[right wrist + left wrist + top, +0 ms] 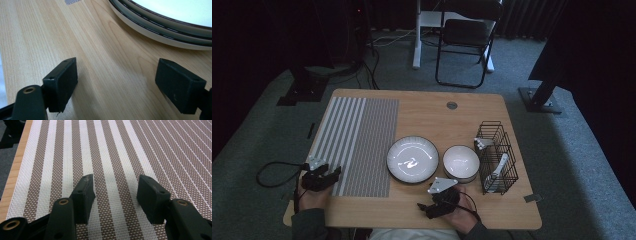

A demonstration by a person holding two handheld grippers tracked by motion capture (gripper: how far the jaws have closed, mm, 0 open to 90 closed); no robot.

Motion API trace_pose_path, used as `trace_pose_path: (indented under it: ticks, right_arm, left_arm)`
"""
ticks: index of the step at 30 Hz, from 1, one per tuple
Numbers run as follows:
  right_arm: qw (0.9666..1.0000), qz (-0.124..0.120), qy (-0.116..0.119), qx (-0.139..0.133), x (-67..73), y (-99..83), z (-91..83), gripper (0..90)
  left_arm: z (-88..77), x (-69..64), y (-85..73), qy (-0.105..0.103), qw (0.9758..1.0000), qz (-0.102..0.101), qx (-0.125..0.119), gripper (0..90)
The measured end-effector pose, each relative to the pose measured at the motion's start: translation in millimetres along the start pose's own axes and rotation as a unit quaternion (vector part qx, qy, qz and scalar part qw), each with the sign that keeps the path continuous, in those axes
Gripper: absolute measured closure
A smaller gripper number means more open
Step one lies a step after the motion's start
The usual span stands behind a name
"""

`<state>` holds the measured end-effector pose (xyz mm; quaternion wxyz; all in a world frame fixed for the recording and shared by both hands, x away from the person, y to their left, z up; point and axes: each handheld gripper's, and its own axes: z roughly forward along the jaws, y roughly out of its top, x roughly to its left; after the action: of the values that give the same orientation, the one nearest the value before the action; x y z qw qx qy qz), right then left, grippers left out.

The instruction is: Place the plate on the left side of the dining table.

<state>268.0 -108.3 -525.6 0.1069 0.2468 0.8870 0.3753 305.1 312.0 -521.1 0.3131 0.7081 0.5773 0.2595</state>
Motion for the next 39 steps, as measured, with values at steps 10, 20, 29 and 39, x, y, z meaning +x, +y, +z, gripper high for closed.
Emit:
trace_pose_path:
  ticks: [10,20,29,39]
  right_arm:
    - [1.0000,-0.001,0.000,0.002,-0.3,0.6,0.1,17.8]
    - [1.0000,0.000,0.000,0.009,-0.1,1.6,-2.0,23.0]
    - [0.9999,-0.002,0.002,0.012,-0.9,1.1,-5.0,28.7]
    - [0.9998,0.003,-0.003,0.017,-2.1,2.5,-6.2,34.0]
  left_arm:
    - [0.0,-0.1,0.0,0.000,1.0000,0.001,0.001,47.6]
    - [-0.2,-0.5,0.0,0.001,1.0000,0.000,-0.001,47.8]
    - [-7.5,-6.6,7.9,-0.002,0.9998,0.016,-0.010,49.8]
    - [-7.8,-22.5,28.1,-0.027,0.9980,0.057,-0.011,53.3]
